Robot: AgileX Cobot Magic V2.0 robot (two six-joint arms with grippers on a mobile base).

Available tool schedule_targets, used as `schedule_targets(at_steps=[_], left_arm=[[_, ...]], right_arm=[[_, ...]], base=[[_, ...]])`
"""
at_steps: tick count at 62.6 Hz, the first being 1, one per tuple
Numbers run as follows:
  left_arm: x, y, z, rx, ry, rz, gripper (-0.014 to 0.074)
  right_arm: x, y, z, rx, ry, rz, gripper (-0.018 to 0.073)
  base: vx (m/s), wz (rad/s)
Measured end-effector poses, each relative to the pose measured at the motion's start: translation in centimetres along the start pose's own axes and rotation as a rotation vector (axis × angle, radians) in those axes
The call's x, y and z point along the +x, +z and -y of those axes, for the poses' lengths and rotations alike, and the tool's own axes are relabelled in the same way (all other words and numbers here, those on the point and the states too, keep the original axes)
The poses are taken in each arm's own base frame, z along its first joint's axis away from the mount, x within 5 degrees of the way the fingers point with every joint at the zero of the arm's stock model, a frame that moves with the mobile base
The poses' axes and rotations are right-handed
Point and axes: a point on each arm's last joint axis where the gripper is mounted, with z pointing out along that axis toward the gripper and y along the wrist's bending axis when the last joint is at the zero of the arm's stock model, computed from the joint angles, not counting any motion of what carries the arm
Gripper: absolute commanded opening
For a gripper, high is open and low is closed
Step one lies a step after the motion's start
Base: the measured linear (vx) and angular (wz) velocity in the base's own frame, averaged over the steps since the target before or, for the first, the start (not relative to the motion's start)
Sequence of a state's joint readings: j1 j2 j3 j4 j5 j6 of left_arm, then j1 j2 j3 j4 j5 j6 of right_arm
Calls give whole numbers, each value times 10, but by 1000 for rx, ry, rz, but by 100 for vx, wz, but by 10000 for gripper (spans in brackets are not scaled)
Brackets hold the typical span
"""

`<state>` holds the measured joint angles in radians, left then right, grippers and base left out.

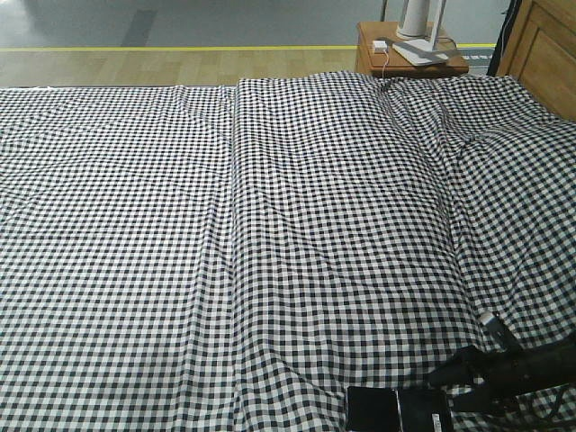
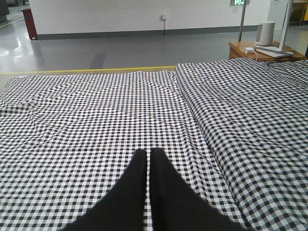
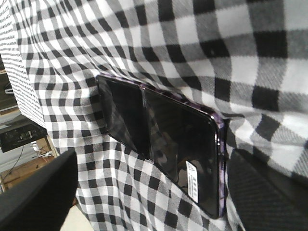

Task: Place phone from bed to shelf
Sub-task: 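Close the right gripper on the black phone's edge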

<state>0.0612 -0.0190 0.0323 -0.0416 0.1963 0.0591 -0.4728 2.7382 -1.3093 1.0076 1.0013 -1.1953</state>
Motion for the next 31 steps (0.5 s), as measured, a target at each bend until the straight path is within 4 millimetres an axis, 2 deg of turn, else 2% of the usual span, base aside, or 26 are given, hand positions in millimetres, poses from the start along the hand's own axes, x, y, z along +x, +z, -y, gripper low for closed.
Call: schedule_targets(at_steps=[31], left_arm=[[0,0,0,0,0,0,1]], right_arm=[[10,24,15,-69,62,7,594]], base=[[0,0]])
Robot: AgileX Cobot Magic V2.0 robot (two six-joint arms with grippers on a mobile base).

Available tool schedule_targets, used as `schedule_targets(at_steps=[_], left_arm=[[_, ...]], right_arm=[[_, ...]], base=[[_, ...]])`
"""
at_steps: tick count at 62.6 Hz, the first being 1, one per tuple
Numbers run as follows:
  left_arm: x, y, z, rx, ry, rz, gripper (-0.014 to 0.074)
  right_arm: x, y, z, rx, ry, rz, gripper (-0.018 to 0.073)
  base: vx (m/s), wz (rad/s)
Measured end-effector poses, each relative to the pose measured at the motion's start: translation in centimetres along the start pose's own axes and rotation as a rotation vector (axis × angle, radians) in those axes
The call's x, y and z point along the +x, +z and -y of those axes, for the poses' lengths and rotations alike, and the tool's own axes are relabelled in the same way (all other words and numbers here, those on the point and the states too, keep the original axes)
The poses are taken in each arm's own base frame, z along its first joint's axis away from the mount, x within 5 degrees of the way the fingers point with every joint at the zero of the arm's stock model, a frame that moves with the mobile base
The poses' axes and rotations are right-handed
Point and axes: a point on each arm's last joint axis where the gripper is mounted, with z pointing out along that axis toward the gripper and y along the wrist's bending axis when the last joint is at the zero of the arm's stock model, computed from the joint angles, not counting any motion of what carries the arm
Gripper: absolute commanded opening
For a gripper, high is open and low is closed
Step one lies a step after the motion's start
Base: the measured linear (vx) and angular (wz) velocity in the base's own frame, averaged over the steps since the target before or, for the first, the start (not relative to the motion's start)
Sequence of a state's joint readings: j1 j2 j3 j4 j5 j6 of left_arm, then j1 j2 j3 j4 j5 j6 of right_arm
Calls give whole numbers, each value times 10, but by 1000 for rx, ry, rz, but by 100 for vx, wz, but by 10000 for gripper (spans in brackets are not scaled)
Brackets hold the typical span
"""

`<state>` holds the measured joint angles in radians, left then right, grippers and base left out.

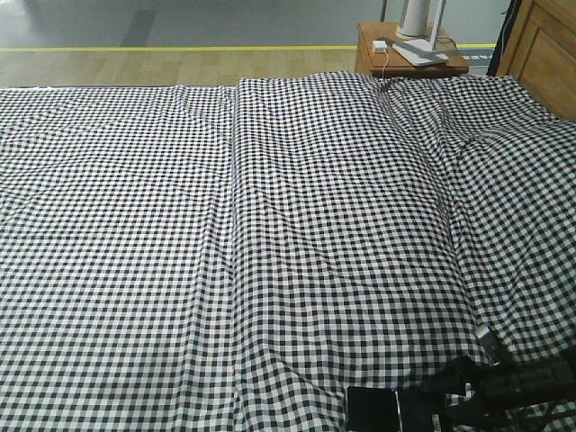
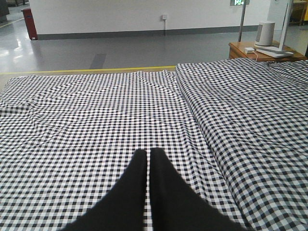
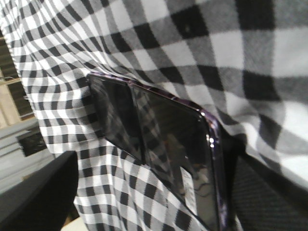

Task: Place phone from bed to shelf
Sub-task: 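Close the right gripper on the black phone's edge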

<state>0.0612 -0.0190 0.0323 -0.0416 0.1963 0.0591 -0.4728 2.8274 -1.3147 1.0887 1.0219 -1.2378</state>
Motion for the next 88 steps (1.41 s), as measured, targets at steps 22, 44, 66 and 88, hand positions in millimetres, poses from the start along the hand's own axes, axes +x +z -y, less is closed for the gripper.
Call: schedule_targets(at_steps=[22,44,66,88], left_arm=[[0,0,0,0,0,0,1],[0,0,0,0,0,0,1],[0,0,0,0,0,0,1],[0,0,0,0,0,0,1]], right_arm=[[-2,10,-6,-127,-18,54,594],[-2,35,-25,-127,-83,-21,594],[-1,37,-26,-130,-89,-29,482],[-1,37,-26,-130,-89,-29,-18]], base=[[0,0],[0,0],[0,0],[0,0]])
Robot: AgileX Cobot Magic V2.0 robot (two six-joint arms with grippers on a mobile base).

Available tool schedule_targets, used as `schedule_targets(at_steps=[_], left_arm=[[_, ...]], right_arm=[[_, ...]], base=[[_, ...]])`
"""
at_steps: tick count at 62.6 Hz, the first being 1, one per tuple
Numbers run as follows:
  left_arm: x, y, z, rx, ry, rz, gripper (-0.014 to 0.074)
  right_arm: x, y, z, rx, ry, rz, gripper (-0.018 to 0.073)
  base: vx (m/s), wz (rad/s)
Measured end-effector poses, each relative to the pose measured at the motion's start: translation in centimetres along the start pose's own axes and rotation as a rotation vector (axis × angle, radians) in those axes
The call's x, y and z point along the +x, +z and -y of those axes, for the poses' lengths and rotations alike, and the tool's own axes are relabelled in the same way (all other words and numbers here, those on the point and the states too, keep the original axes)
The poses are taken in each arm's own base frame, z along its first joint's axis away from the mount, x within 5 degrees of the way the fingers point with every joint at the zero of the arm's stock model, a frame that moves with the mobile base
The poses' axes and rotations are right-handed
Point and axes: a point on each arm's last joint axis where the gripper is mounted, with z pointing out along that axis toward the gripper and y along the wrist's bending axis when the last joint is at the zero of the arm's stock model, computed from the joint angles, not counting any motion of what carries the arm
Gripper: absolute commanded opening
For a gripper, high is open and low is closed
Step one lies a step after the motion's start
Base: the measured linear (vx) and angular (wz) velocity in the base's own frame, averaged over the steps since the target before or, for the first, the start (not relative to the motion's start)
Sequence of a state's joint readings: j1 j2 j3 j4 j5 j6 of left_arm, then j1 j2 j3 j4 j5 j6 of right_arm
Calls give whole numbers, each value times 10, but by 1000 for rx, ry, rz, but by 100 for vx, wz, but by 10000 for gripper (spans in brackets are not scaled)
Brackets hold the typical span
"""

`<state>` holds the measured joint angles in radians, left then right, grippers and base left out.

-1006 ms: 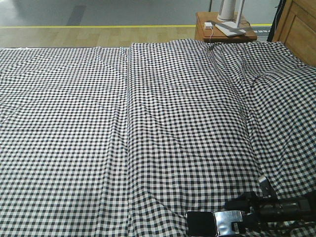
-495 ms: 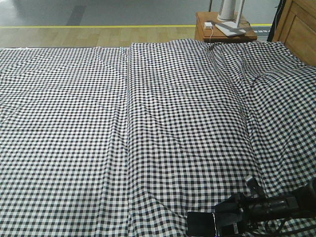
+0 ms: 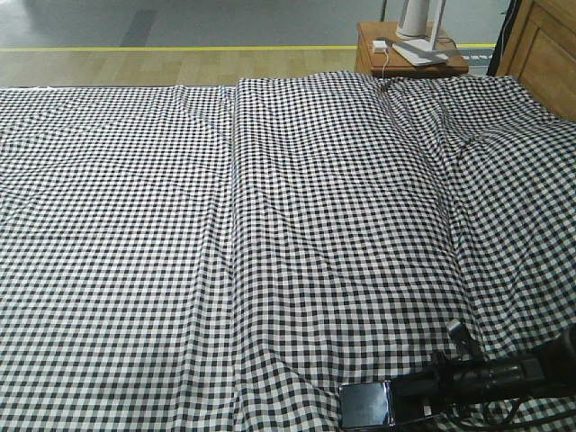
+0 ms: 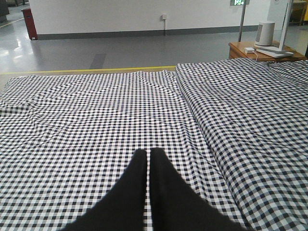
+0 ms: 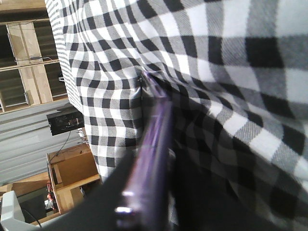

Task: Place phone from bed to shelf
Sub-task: 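Close the right gripper on the black phone's edge, then lift the held phone up off the bed with the right gripper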

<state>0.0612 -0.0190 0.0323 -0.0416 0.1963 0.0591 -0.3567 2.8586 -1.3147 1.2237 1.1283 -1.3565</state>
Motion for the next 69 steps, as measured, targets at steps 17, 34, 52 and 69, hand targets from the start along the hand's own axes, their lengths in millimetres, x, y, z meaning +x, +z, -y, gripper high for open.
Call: schedule_targets(at_steps=[17,34,52,69], left_arm=[[0,0,0,0,0,0,1],[0,0,0,0,0,0,1],[0,0,0,0,0,0,1],[0,0,0,0,0,0,1]], right_arm=[[0,0,0,0,-37,-2,-9],[2,-4,-8,5,-41,-8,-6],[7,-26,-50,17,-148,6,-2],[-7,-65,-112,72,-273,72,-2]], base=[[0,0],[0,0],[0,0],[0,0]])
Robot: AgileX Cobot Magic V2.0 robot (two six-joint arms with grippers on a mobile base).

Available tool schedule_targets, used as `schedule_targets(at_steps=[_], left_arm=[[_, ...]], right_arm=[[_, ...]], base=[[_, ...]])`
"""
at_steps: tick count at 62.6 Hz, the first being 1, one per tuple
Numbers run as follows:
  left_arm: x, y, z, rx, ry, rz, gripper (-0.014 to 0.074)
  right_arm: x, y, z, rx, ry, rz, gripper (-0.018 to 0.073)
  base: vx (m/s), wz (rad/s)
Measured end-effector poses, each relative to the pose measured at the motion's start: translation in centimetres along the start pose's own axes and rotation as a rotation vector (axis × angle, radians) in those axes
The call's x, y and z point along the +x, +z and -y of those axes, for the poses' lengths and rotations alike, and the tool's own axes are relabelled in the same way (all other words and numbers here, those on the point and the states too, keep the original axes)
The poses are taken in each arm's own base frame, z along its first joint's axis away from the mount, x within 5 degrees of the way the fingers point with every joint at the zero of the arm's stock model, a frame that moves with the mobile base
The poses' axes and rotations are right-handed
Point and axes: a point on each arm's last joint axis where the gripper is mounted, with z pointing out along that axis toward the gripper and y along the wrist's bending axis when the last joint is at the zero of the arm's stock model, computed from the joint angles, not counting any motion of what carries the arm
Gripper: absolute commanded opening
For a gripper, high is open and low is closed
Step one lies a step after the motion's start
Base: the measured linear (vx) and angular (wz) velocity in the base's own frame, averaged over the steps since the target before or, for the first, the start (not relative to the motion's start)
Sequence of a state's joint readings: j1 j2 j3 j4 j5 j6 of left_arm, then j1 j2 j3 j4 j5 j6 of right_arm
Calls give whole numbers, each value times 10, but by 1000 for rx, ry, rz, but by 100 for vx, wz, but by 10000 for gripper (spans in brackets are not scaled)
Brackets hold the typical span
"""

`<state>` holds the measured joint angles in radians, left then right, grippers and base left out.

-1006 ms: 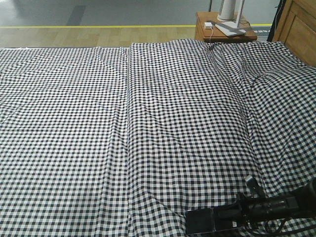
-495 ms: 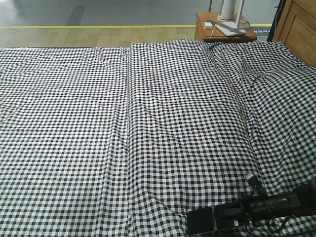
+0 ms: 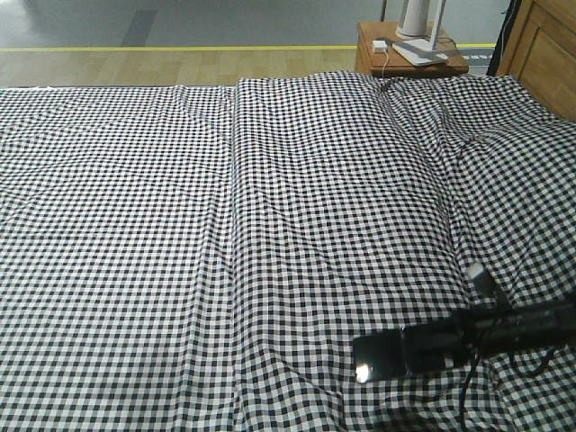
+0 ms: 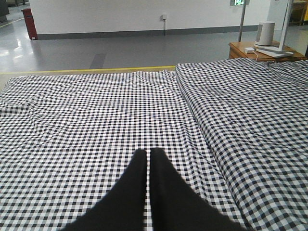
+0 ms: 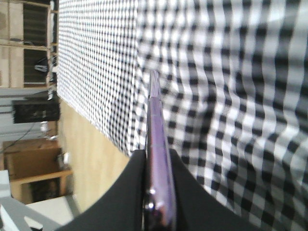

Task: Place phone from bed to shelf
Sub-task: 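Lift the held phone up off the bed with the right gripper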

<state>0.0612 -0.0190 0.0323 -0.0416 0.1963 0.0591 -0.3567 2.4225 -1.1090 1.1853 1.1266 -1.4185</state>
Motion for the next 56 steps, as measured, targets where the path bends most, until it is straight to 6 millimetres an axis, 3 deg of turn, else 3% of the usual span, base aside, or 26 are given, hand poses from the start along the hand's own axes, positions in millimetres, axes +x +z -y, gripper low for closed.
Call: schedule_targets(at_steps=[11,28,44,56], left_arm=[[0,0,0,0,0,0,1],[0,0,0,0,0,0,1],[0,0,0,0,0,0,1],[0,0,0,0,0,0,1]], right_arm=[[-25,-37,-50,66,-106,56,-2],[-40,-79,-128,129,-236,134,-2],[-38,-66,-212,110,-424,97,-2],[-22,-54,-273,69,-546,63,-2]], base=[[0,0],[0,0],[0,0],[0,0]])
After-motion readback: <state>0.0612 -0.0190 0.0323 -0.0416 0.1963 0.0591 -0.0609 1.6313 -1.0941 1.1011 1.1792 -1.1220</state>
